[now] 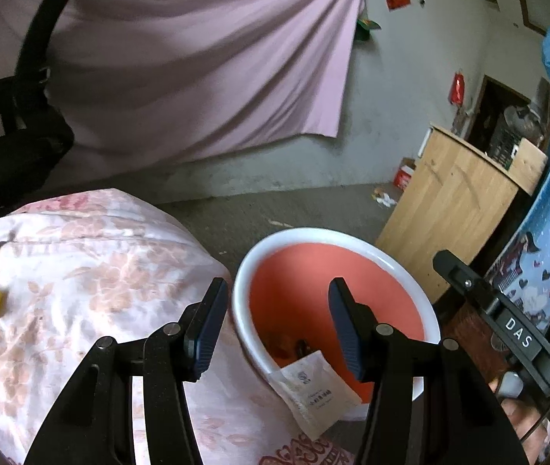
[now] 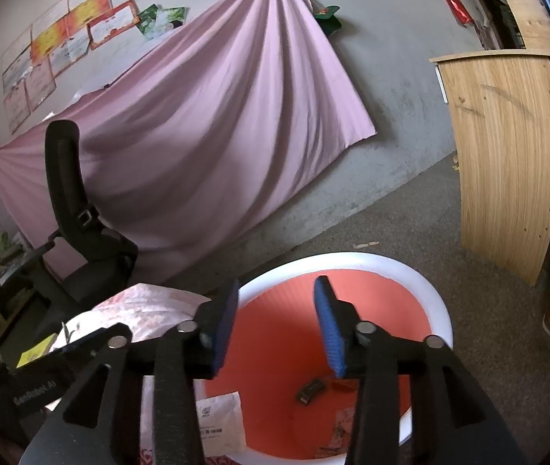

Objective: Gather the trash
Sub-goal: 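Open both tools over the basin to drop the snack bag and nut shell, then move both tools back over the table toward the leaf sprig and yellow cap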

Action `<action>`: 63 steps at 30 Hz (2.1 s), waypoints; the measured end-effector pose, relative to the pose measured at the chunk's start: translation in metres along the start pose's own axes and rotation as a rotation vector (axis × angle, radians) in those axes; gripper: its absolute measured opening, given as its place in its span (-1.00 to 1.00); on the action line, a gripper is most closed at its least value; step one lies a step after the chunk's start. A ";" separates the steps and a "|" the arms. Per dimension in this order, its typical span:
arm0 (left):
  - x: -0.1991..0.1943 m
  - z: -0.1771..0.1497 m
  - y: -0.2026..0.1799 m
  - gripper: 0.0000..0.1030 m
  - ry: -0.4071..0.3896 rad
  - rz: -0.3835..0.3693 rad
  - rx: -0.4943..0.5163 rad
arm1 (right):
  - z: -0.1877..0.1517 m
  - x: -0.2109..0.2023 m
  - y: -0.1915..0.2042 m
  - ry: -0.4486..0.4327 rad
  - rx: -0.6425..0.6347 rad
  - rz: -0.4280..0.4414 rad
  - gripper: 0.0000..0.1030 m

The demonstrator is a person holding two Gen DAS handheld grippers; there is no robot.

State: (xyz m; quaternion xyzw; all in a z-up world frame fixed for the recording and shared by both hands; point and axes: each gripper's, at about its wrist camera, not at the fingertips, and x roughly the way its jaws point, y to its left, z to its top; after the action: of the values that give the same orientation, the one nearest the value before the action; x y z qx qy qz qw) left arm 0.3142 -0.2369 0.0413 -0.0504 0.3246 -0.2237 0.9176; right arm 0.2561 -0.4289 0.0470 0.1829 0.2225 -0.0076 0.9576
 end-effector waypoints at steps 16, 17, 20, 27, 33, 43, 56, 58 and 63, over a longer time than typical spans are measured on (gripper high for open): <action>-0.083 -0.011 0.058 0.77 -0.273 0.146 -0.064 | 0.002 -0.021 0.052 -0.185 -0.113 0.083 0.54; -0.089 -0.013 0.062 0.79 -0.292 0.150 -0.065 | 0.002 -0.022 0.057 -0.196 -0.123 0.090 0.61; -0.106 -0.017 0.075 0.88 -0.337 0.184 -0.073 | -0.002 -0.025 0.073 -0.232 -0.155 0.113 0.97; -0.145 -0.028 0.106 0.94 -0.434 0.294 -0.091 | -0.012 -0.030 0.114 -0.303 -0.227 0.196 1.00; -0.172 -0.039 0.134 0.94 -0.487 0.371 -0.115 | -0.022 -0.032 0.147 -0.342 -0.288 0.247 1.00; -0.200 -0.055 0.176 0.94 -0.493 0.444 -0.130 | -0.039 -0.020 0.194 -0.329 -0.365 0.294 1.00; -0.179 -0.061 0.217 0.93 -0.369 0.442 -0.113 | -0.052 0.011 0.226 -0.227 -0.410 0.318 1.00; -0.169 -0.058 0.224 0.93 -0.320 0.425 -0.112 | -0.054 0.021 0.232 -0.184 -0.410 0.325 1.00; -0.145 -0.054 0.237 0.71 -0.215 0.372 -0.114 | -0.063 0.046 0.248 -0.054 -0.460 0.335 0.80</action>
State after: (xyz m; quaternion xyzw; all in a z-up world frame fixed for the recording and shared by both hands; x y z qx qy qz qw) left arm 0.2709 0.0420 0.0259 -0.0651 0.2407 -0.0251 0.9681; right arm 0.2948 -0.1722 0.0607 -0.0053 0.1596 0.1968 0.9674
